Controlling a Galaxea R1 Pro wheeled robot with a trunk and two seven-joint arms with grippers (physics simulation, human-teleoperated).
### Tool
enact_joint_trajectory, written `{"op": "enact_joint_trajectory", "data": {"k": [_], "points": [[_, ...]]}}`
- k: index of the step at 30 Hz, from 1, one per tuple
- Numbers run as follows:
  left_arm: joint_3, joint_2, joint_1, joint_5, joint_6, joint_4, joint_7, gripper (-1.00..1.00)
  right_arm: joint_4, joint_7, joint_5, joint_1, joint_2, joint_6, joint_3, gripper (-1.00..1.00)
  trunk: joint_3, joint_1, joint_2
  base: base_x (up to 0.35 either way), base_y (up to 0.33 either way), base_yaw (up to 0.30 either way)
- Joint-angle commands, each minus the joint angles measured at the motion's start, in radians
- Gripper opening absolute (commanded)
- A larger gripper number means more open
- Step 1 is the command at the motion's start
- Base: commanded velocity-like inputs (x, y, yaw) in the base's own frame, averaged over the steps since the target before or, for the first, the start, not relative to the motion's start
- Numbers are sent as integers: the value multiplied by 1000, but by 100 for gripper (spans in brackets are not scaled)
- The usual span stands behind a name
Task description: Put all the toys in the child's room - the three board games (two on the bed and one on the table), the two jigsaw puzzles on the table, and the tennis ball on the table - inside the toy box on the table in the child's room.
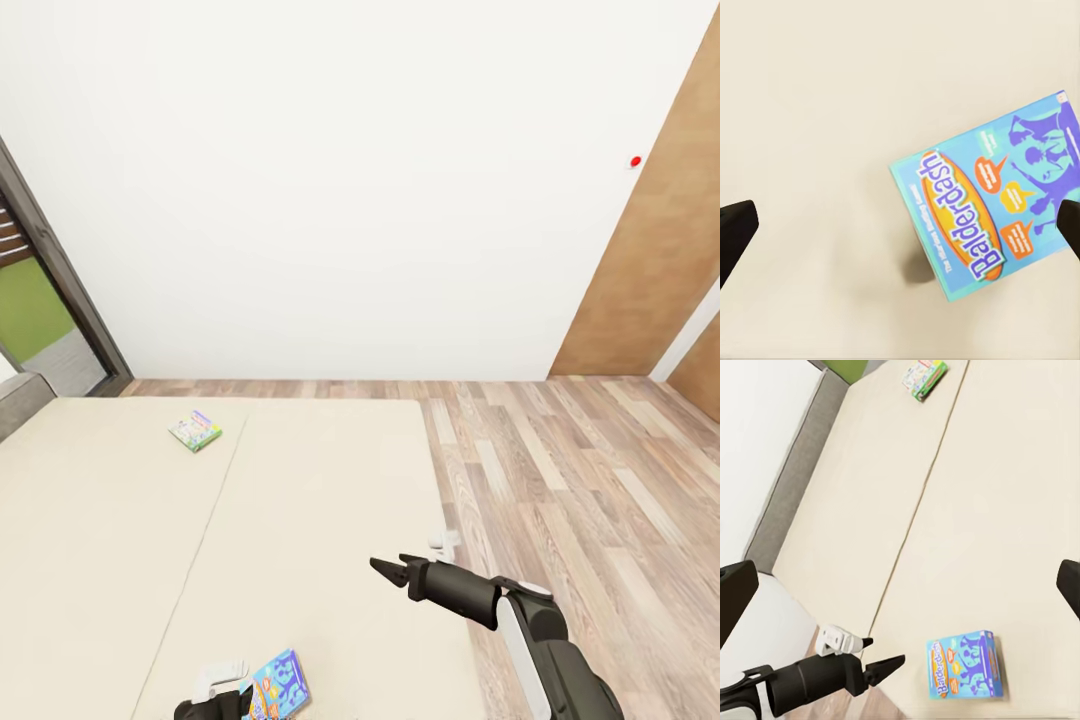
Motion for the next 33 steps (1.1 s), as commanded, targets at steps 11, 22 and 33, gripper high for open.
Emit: {"op": "enact_joint_trajectory", "data": {"k": [11,22,33], "points": [[-8,1,-1,10,-3,1,-2,100,6,1,-4,-1,1,6,-3,100,-20,0,-1,0,0,0],[-1,1,-8,10,10,-15,3,100,6,1,-4,-1,1,6,-2,100,-38,0,-1,0,0,0],[3,9,-44,18,195,-80,9,100,6,1,-2,-1,1,6,-2,100,-56,0,-1,0,0,0]]}}
